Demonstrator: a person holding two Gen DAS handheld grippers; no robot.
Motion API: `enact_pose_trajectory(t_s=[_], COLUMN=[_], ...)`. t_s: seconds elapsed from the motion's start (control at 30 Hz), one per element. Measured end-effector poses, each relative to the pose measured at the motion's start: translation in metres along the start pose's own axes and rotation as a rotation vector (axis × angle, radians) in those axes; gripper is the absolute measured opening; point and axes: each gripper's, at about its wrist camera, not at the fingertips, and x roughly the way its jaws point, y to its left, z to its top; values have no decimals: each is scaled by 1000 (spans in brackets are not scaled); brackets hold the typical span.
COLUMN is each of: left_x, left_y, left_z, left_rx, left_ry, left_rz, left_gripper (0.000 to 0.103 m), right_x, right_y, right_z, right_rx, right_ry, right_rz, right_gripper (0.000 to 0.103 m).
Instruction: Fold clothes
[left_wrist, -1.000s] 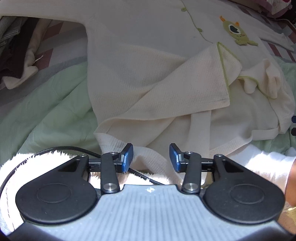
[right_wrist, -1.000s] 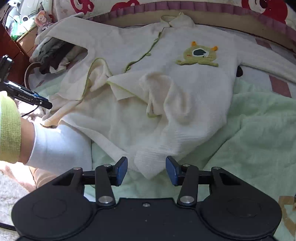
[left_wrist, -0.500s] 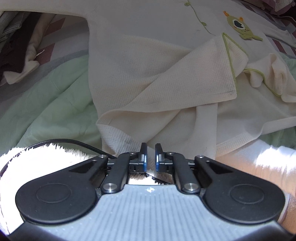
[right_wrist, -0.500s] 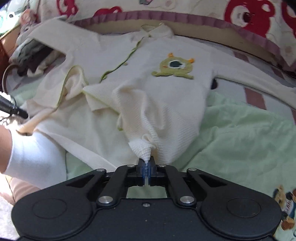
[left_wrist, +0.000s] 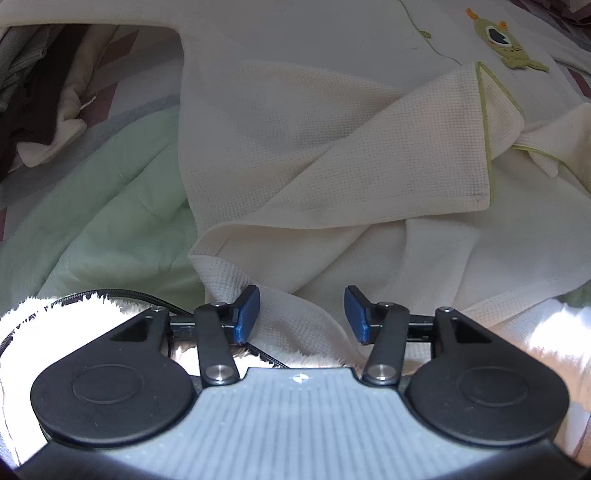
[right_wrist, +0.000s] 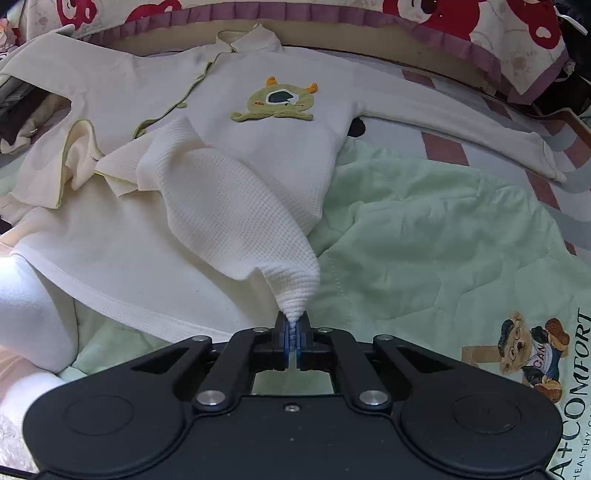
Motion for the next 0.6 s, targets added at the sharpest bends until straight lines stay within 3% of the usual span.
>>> enact_pose_trajectory(t_s=[0.1, 0.17, 0.2, 0.23, 0.27, 0.3, 0.37, 0.43, 0.6], left_x=[8, 11, 11, 10, 7, 1, -23, -60, -180], left_y=[-3, -6, -10, -13, -17, -19, -15, -2, 37], left_z=[4, 4, 2, -1, -5, -9, -14, -16, -24], left_rx=[3, 34, 69, 106, 158, 211, 245, 219, -6], left_ry=[41, 57, 57, 59, 59, 38, -41, -148, -472], left_rz=[7, 21, 30, 59, 98, 124, 145, 179, 140], left_gripper=[64, 65, 61, 31, 9, 0, 0, 0, 0], right_x=[-3, -6, -9, -11, -14, -18, -28, -42, -86], right_y=[-5, -8, -8, -7, -7, -7, -13, -23, -39], right_z=[0, -1, -1, -2, -2, -2, -1, 2, 13], right_rx=[18, 25, 21, 13, 5, -2, 15, 63, 178], right_ry=[-21, -41, -57, -70, -86, -104, -146, -195, -325], right_rz=[16, 30, 43, 57, 62, 57, 54, 69, 174], right_gripper=[4, 4, 4, 4, 3, 3, 3, 3, 3])
